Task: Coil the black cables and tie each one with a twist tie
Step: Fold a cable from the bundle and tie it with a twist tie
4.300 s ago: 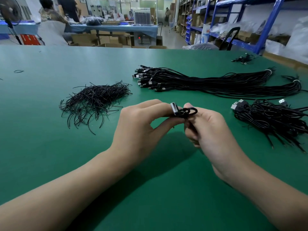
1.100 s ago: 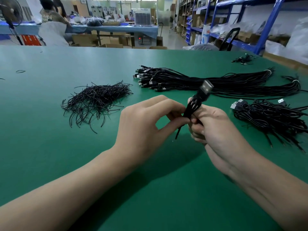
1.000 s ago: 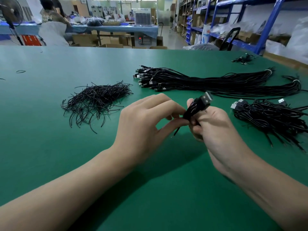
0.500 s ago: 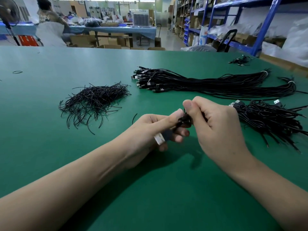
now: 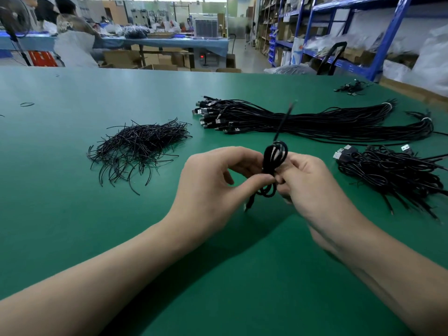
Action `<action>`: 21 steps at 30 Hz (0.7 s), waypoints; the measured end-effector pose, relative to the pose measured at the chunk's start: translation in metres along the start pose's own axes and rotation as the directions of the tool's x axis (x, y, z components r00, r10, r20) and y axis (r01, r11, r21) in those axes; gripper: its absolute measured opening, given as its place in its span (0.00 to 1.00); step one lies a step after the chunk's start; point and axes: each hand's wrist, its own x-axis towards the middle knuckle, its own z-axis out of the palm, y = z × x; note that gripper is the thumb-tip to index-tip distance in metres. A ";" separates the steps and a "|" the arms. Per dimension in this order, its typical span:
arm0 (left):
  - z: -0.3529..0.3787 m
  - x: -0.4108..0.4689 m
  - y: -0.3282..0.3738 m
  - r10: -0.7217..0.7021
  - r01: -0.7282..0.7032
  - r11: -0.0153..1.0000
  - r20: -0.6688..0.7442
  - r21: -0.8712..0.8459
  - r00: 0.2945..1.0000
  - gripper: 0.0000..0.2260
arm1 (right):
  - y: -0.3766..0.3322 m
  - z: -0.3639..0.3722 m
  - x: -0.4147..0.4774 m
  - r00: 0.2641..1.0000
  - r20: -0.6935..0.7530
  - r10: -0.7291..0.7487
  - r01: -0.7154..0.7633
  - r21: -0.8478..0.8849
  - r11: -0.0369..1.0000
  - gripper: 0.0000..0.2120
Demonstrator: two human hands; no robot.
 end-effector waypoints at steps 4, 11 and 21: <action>-0.007 0.004 -0.007 0.378 -0.357 0.872 0.001 0.334 0.926 0.05 | 0.001 0.001 -0.002 0.992 0.072 0.106 -0.112 0.092 0.989 0.29; -0.005 0.004 -0.008 0.068 -0.066 0.992 -0.014 0.106 0.998 0.06 | -0.002 -0.008 -0.001 0.981 -0.035 -0.190 0.172 -0.288 0.942 0.21; 0.002 0.006 -0.007 -0.415 0.662 0.600 0.533 -0.450 0.738 0.18 | -0.010 -0.009 -0.011 0.858 0.037 -0.512 0.431 -0.595 0.679 0.22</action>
